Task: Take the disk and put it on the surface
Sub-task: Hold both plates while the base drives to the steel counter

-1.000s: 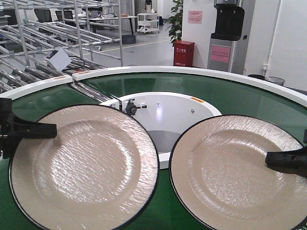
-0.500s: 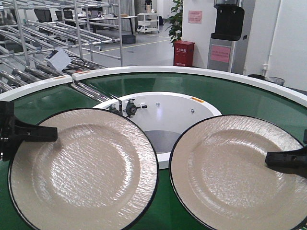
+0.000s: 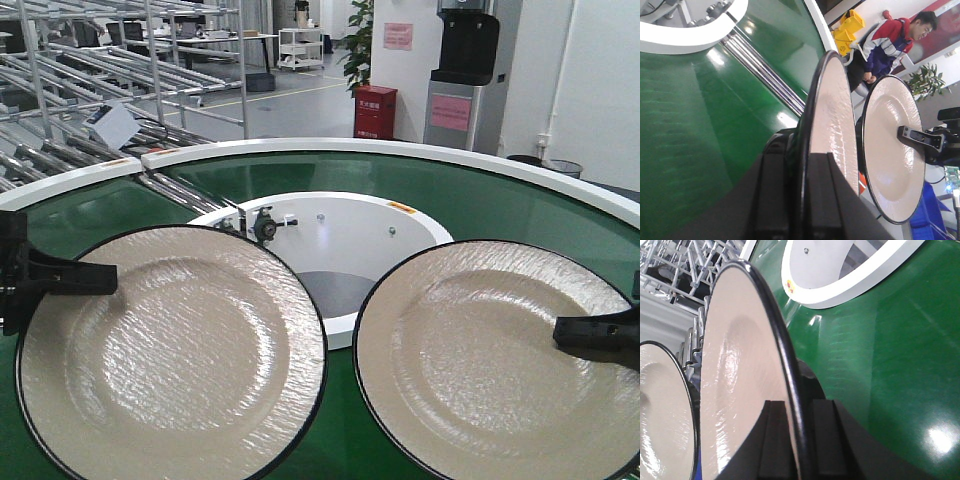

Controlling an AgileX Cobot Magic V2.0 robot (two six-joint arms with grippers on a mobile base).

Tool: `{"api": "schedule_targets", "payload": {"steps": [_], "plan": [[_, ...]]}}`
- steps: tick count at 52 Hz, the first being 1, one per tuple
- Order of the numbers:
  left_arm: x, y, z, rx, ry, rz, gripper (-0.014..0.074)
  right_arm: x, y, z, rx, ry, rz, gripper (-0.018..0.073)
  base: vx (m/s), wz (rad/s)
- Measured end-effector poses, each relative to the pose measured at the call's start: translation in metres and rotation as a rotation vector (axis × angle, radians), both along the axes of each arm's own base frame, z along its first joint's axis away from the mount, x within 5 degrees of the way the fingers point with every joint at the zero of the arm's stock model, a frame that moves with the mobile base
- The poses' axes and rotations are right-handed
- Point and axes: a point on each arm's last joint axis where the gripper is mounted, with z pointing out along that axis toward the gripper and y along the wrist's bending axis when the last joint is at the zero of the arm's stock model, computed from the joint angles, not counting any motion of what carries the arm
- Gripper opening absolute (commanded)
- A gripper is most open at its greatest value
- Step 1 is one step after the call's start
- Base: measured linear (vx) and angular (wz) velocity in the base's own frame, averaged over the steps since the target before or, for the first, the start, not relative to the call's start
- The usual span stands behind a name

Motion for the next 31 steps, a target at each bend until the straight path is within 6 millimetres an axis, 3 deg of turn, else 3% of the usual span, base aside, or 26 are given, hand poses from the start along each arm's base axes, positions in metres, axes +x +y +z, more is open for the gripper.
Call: {"api": "schedule_targets", "payload": {"steps": [16, 31], "plan": [[0.0, 0.0, 0.0, 0.0, 0.0, 0.0, -0.0005, 0.0, 0.0, 0.0, 0.0, 0.0, 0.0, -0.0009, -0.09, -0.23], [0.0, 0.0, 0.0, 0.0, 0.0, 0.0, -0.0005, 0.0, 0.0, 0.0, 0.0, 0.0, 0.0, -0.0009, -0.15, -0.54]]}}
